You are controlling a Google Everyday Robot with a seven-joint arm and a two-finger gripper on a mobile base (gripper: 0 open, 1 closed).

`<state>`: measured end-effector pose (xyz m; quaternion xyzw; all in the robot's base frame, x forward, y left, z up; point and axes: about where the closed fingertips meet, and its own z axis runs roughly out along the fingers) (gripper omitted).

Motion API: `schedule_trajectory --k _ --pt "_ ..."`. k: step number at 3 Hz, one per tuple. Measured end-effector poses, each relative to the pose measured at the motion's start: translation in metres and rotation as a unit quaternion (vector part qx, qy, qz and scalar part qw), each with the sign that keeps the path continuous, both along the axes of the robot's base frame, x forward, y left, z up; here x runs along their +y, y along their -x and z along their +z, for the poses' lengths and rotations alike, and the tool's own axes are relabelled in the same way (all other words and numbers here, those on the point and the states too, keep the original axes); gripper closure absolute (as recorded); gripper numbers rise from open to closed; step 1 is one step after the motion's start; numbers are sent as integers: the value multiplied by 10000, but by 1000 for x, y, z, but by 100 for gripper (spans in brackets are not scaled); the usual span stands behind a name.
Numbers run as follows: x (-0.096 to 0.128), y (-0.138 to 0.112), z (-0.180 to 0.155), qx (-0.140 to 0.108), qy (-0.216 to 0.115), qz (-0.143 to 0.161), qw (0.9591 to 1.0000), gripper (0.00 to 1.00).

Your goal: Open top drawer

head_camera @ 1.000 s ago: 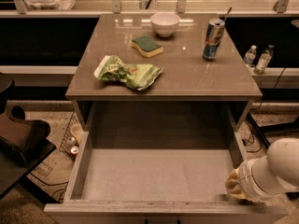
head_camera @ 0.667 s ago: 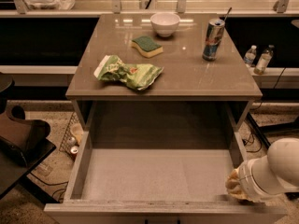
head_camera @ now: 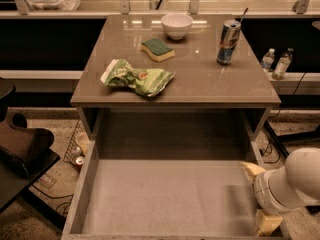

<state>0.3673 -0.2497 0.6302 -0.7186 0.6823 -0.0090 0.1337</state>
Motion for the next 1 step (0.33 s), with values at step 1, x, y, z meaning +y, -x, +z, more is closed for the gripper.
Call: schedule_trajectory --k 1 --pt "0 0 0 0 0 0 10000 0"
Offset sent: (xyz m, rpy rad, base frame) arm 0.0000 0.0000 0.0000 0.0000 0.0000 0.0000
